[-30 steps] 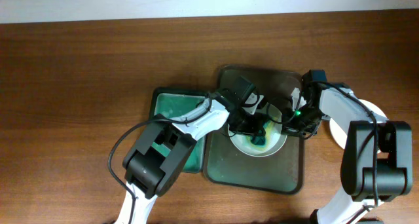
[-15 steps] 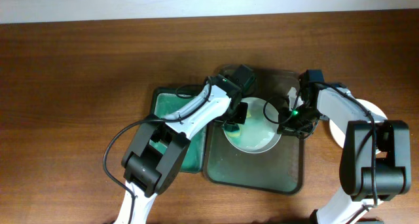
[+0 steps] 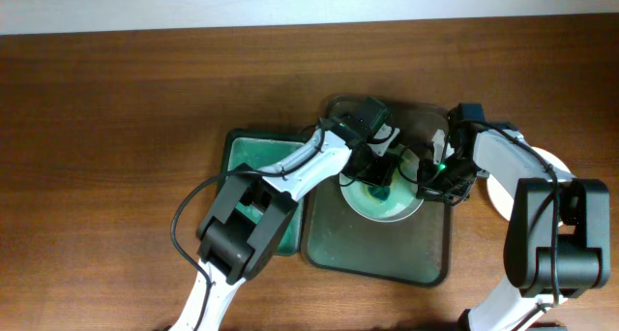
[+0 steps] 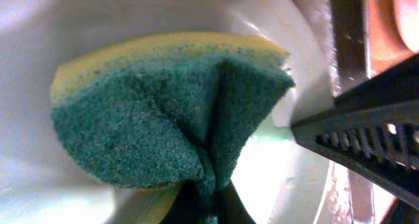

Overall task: Clean dirty plates on tray and stack at the side
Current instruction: 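Scrub the stained plate held by right gripper with sponge in left gripper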

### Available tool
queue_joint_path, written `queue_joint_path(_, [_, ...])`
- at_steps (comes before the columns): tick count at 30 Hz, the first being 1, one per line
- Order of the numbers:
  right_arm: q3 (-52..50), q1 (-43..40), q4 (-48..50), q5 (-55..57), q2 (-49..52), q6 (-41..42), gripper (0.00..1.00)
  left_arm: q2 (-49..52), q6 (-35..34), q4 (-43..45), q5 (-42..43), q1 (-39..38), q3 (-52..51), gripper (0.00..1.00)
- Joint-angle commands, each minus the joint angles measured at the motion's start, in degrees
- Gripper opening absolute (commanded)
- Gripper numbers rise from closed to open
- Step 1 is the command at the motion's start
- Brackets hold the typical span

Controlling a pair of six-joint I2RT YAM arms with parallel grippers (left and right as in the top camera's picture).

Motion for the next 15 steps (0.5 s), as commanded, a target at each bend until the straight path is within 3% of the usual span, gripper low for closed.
queue_joint_path(1, [-0.6,0.7,0.4,0.9,1.3,-0.5,0.09,2.6,6.2,1.6,7.7,-2.6,0.0,0.00])
queue_joint_path(11, [-0.6,0.7,0.3,0.9,1.3,-0.5,0.08,2.6,9.7,-3.3,8.6,-0.2,0.4,0.00])
queue_joint_path(15, [-0.6,0.7,0.2,0.9,1.3,-0.5,0.08,2.6,1.8,-11.6,-18.1,1.4,2.4,0.00])
